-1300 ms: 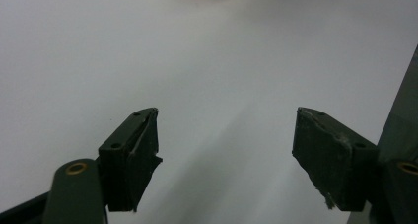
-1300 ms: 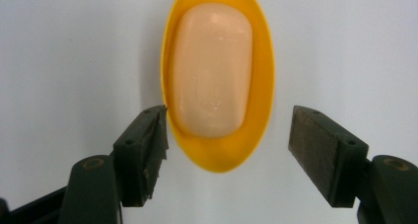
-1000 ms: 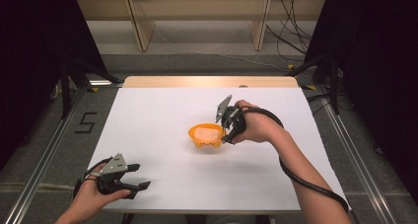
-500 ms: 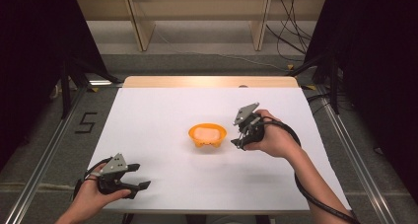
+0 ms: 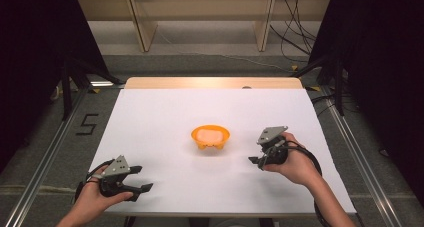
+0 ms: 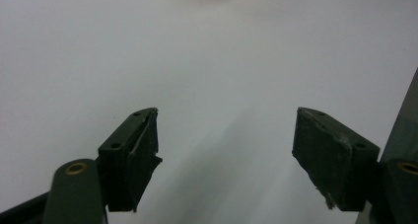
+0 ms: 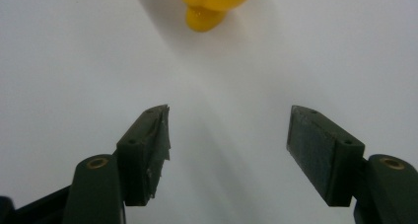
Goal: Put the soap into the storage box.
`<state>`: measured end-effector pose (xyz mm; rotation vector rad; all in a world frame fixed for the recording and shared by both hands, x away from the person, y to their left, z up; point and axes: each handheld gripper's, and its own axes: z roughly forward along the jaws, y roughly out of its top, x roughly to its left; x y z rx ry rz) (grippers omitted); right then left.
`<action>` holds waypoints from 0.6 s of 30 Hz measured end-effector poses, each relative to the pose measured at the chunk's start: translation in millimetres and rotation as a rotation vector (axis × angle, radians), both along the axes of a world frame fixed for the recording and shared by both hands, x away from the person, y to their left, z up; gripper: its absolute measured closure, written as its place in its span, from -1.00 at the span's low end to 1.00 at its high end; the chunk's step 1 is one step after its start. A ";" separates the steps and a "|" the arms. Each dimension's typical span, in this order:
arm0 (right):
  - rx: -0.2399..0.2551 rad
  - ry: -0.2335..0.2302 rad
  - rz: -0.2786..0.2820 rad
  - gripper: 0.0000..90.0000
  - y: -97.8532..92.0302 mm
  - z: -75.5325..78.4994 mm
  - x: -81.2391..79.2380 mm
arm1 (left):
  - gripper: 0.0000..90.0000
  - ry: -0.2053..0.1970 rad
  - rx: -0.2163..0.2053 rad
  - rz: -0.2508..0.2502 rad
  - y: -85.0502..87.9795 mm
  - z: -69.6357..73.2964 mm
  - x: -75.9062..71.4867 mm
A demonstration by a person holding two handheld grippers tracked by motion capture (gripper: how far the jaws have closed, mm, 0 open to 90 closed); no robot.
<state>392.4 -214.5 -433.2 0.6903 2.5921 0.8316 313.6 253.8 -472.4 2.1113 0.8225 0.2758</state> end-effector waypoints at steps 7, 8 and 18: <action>0.089 -0.017 -0.095 -0.22 -17.1 -19.4 -12.5 | -0.44 -0.020 0.037 -0.006 1.8 0.1 2.1; 0.089 -0.015 -0.099 -0.21 -20.3 -19.7 -13.7 | -0.44 -0.023 0.037 -0.008 1.9 0.2 2.2; 0.180 -0.056 -0.226 -0.09 -47.3 -34.5 -16.0 | -0.44 -0.022 0.025 -0.022 2.8 2.2 1.7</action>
